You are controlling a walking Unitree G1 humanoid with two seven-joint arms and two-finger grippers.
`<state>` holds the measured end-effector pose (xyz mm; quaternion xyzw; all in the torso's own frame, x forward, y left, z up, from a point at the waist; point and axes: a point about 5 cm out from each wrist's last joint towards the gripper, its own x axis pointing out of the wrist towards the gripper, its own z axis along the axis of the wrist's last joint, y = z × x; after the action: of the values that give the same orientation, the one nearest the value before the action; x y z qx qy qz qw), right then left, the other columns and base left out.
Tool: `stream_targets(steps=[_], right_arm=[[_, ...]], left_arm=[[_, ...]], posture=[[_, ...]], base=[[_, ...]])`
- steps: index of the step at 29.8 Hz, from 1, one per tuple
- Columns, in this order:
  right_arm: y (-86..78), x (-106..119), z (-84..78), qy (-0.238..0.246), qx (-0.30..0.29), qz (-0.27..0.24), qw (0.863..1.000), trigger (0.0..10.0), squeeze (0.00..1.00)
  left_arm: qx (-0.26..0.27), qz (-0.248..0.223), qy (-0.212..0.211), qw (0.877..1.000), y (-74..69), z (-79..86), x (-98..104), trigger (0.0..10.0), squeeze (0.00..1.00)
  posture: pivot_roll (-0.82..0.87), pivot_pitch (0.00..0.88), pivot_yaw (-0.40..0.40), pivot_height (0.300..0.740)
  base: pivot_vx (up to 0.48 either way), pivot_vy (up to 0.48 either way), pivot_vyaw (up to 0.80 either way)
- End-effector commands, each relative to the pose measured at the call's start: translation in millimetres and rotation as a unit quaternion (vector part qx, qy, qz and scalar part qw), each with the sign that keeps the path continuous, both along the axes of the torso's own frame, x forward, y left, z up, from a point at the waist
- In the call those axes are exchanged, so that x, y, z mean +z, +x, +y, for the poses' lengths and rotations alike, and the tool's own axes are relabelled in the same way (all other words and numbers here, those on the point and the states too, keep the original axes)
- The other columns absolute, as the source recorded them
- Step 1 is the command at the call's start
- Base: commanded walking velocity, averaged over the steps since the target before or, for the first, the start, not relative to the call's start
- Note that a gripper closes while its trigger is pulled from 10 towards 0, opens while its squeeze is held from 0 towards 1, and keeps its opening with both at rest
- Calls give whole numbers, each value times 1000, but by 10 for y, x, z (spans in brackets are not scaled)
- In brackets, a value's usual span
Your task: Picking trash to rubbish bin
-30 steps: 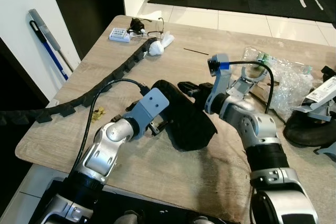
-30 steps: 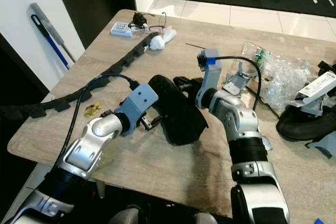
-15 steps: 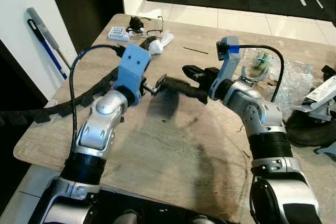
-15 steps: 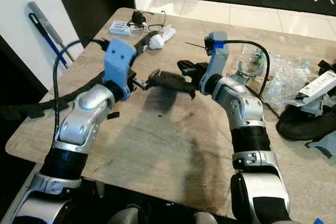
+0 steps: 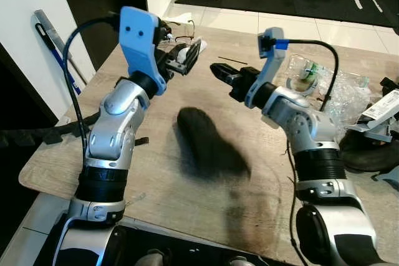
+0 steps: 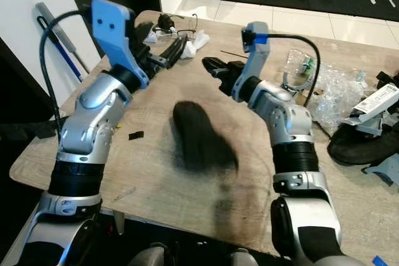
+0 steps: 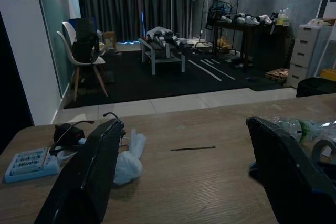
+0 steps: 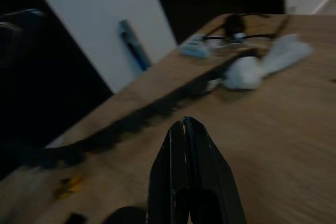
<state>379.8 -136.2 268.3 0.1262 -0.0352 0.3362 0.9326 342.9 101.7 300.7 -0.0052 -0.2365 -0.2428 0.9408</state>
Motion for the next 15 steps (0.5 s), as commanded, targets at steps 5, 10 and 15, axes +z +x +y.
stream_targets(steps=[5,10,15], right_arm=[[83,159,-333,-4,-80,-32,996,10000,0],[77,124,-373,-12,-86,-30,996,10000,0],[50,-113,-304,-50,-60,6,997,10000,0]], left_arm=[[0,6,-4,1000,-1,4,-65,10000,0],[37,36,37,998,67,76,-177,10000,0],[61,90,126,986,122,168,-445,10000,0]], posture=[[59,196,20,740],[58,193,18,740],[60,184,18,740]], base=[[0,0,0],[0,0,0],[0,0,0]])
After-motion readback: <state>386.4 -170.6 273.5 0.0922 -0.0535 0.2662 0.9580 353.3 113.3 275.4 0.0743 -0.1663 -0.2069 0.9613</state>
